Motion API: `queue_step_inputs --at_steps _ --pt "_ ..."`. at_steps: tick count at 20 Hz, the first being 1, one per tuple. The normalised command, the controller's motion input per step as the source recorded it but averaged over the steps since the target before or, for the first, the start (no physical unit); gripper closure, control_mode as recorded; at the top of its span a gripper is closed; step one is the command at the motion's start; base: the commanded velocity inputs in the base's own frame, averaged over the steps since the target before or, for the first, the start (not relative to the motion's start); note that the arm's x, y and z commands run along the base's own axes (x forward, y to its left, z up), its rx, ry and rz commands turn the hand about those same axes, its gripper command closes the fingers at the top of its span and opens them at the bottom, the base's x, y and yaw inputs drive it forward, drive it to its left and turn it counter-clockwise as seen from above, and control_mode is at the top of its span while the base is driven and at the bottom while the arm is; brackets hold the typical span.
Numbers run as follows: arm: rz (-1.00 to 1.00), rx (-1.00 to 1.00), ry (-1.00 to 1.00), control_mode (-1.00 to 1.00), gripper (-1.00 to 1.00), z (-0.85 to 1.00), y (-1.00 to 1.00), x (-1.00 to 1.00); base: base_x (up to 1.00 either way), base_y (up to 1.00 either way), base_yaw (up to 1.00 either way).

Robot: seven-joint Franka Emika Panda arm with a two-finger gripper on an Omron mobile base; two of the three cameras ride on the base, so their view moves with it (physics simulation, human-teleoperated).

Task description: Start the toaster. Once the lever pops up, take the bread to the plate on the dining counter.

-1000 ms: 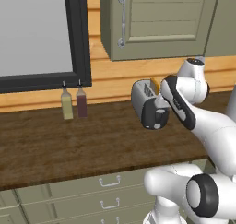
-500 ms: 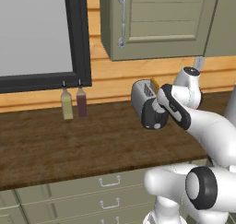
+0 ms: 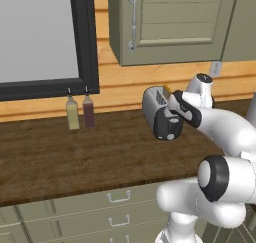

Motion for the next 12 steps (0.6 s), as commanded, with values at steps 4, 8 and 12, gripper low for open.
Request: queue_step_inputs --at_steps 4,8,12 --pt "0.00 0.00 0.00 -1.00 1.00 -0.30 0.00 0.19 0.00 0.00 0.00" --pt "0.00 0.00 0.00 -1.00 1.00 -0.35 0.01 0.18 0.00 0.00 0.00" --pt "0.00 0.00 0.00 -1.00 1.00 -0.26 0.01 0.22 0.00 0.00 0.00"
